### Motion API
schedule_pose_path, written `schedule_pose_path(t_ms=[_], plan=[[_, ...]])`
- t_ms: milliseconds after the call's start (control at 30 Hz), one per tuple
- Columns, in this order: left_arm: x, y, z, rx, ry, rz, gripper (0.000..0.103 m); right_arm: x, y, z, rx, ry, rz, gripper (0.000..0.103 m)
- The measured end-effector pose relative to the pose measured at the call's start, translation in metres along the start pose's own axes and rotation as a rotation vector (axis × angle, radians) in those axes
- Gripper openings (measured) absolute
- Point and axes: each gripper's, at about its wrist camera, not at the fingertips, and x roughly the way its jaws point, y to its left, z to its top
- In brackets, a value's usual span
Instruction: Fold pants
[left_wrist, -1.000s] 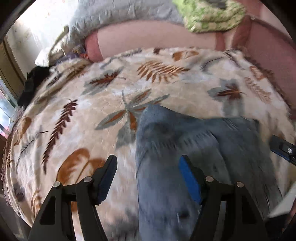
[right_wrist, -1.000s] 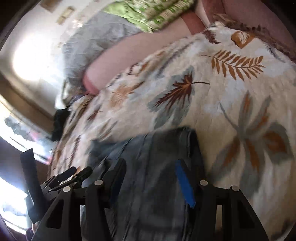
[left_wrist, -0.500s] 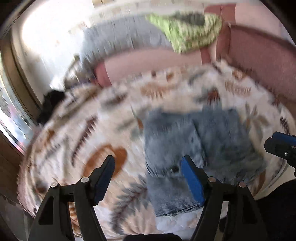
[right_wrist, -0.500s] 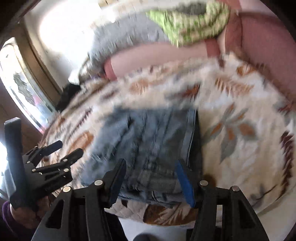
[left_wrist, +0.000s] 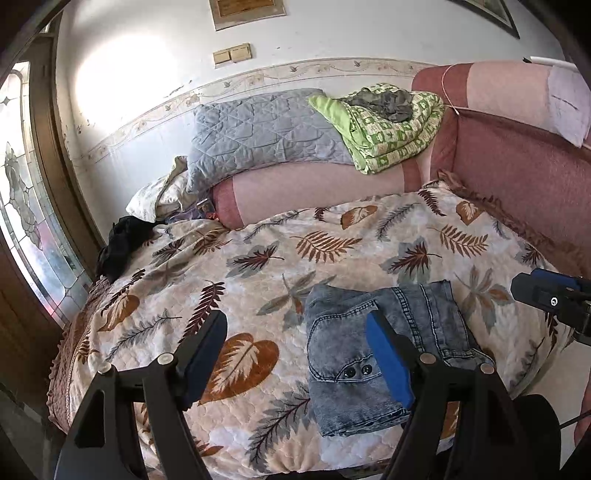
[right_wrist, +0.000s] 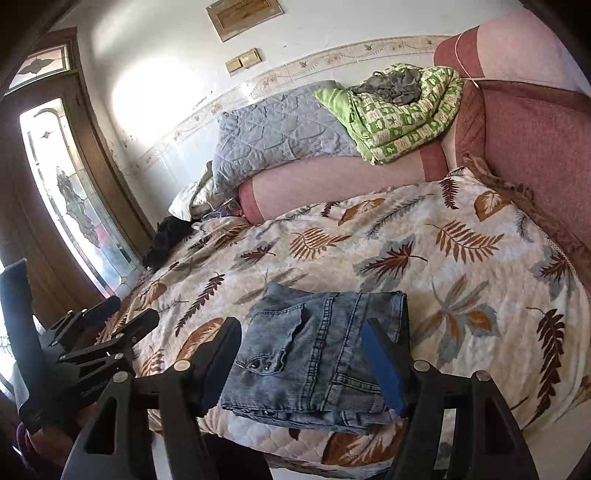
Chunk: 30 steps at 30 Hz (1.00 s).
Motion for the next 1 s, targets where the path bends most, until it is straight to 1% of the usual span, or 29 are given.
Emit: schedule_pose_path(t_ms=[167,267,567,667,733,800,867,933,1000], plan=[[0.0,0.007,0.0,-0.017,-0.002,0.016,0.078,0.0,0.004,0.0,-0.004,0.004,0.002,0.072],[0.006,0.01,-0.001,-0.03,0.011,0.019,0.078,0.005,0.004,-0.001,0.0,0.02,-0.008,0.072],[0.029,0.012,-0.006,-0.029,0.061,0.019,0.078,0.022,-0.017,-0.002,0.045,0.073,-0.013,0.074],[0.046,0.016,-0.011,-0.043,0.117,-0.005,0.078,0.029,-0.032,-0.002,0.079,0.098,-0.012,0.074],[0.064,0.019,-0.019,-0.049,0.181,-0.037,0.081,0.034,-0.042,-0.002,0.101,0.113,-0.018,0.075],[0.087,0.026,-0.031,-0.081,0.27,-0.058,0.082,0.04,-0.057,-0.003,0.138,0.14,-0.017,0.076],[0.111,0.032,-0.045,-0.108,0.36,-0.078,0.082,0.05,-0.075,-0.005,0.182,0.188,-0.013,0.076],[0.129,0.036,-0.055,-0.128,0.43,-0.091,0.082,0.059,-0.091,-0.01,0.226,0.226,0.0,0.076],[0.148,0.04,-0.066,-0.162,0.492,-0.122,0.082,0.072,-0.111,-0.017,0.291,0.265,0.006,0.076]])
